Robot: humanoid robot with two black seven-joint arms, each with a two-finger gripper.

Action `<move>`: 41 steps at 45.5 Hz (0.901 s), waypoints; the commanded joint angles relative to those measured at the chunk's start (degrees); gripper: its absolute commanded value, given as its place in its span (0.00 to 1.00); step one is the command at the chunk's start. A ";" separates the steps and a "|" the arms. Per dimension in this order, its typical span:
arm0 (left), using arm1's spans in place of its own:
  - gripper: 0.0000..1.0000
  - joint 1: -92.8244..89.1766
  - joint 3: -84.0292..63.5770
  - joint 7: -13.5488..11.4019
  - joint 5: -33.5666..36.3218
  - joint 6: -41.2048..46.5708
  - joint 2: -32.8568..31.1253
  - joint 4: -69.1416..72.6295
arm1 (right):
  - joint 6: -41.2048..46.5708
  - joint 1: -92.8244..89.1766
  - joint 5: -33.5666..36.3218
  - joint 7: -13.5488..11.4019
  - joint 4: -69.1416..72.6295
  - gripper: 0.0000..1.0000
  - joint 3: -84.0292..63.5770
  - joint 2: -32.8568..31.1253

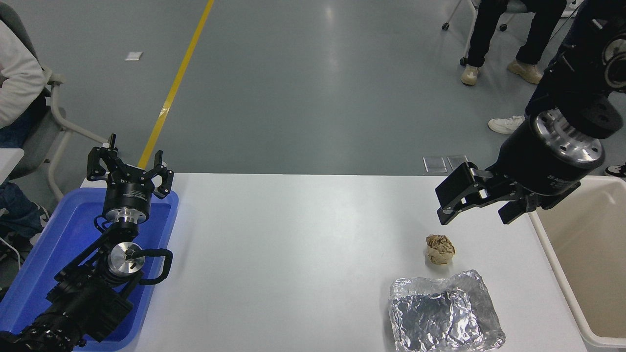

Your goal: Pick up foil plate and place in dustbin

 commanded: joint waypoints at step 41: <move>0.99 -0.09 0.09 0.08 0.09 0.26 0.09 0.00 | -14.83 -24.41 -18.82 0.15 -6.06 1.00 1.74 -17.52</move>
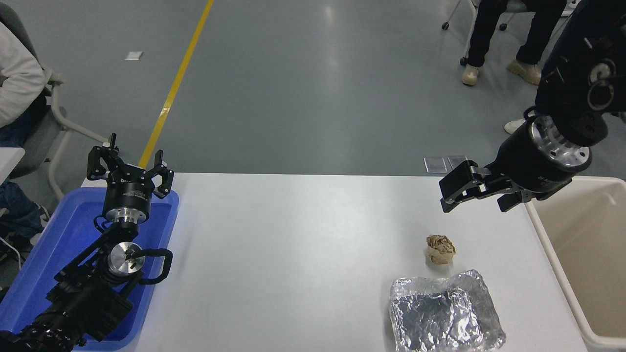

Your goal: Pick up foil plate and place in dustbin

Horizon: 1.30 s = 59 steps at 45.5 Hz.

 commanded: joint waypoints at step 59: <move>0.99 -0.08 0.03 0.02 0.03 0.00 -0.06 0.00 | -17.84 -70.41 -33.95 0.36 -27.31 0.98 40.10 -9.66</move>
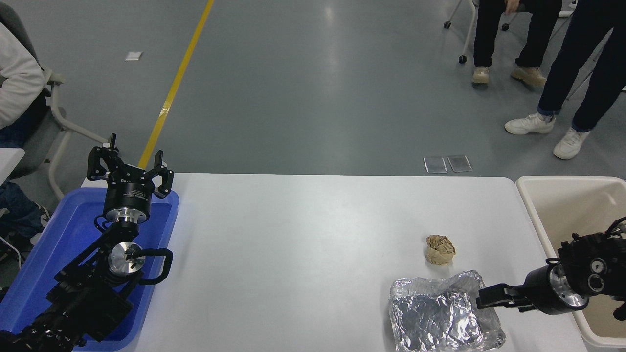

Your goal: Pick up foil plate and place in dustbin

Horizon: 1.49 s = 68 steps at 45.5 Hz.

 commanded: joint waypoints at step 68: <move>0.99 -0.02 0.00 0.00 0.09 -0.27 0.00 0.00 | 7.40 56.03 3.79 0.00 23.78 0.00 -37.86 -12.68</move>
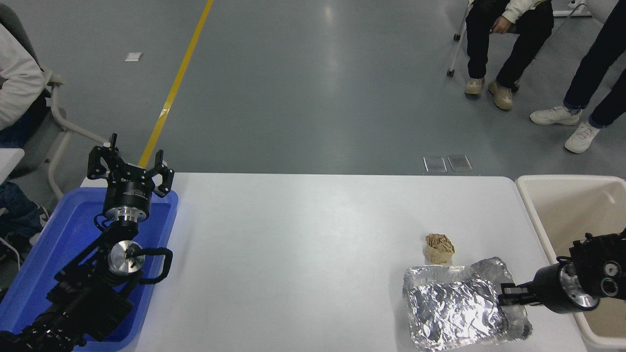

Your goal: Pick up foil plate and place in dustbin

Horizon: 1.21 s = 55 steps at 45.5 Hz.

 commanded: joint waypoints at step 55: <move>0.99 0.18 0.00 0.01 -0.04 -0.11 0.09 0.00 | 10.65 34.94 -13.80 3.43 -18.63 0.00 -29.73 -5.46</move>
